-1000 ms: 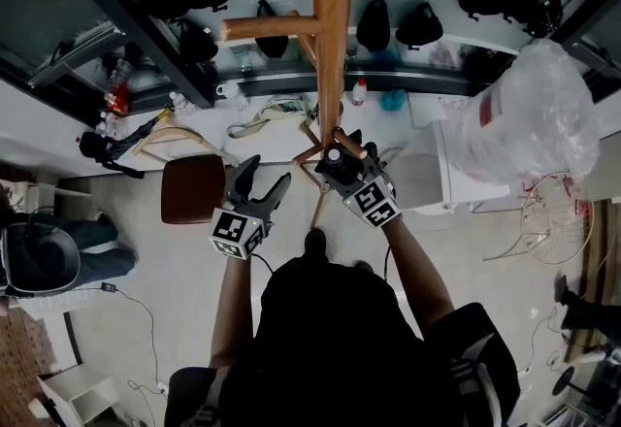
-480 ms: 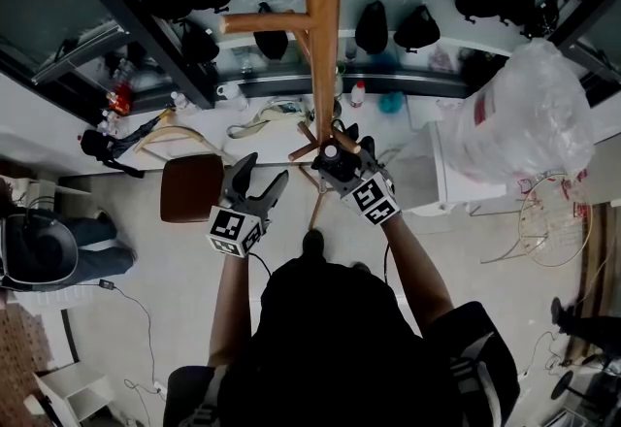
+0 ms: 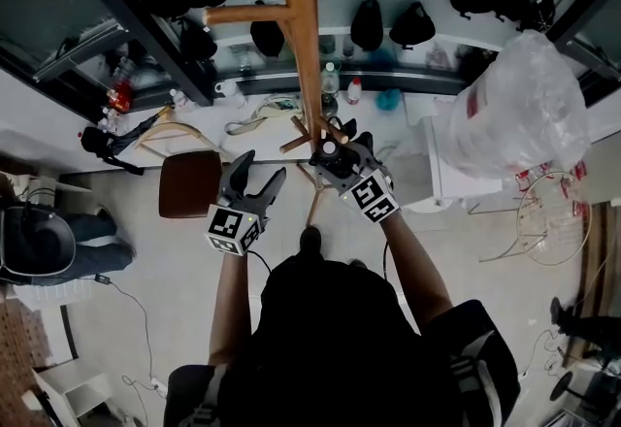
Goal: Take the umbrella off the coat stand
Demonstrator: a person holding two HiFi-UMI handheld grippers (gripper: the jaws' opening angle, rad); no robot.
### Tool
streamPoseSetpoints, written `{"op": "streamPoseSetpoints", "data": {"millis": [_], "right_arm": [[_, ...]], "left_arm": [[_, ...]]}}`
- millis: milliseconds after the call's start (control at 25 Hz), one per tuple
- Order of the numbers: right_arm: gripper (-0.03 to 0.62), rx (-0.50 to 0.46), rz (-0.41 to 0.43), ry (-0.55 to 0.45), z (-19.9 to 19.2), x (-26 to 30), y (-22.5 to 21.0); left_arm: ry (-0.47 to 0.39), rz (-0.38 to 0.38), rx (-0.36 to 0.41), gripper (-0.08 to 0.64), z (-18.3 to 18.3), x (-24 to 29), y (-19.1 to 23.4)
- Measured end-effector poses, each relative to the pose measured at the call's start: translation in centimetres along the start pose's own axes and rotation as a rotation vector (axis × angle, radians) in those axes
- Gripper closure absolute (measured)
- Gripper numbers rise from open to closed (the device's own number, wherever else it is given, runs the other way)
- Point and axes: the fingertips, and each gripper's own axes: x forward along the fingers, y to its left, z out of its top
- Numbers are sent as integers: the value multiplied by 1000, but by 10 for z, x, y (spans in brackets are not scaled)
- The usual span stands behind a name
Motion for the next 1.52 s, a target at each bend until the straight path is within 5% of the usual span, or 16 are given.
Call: {"op": "streamPoseSetpoints", "data": {"millis": [1520], "right_arm": [[373, -59, 93, -39, -21, -113, 17]], "left_arm": [[-22, 114, -8, 264, 8, -24, -115]]}}
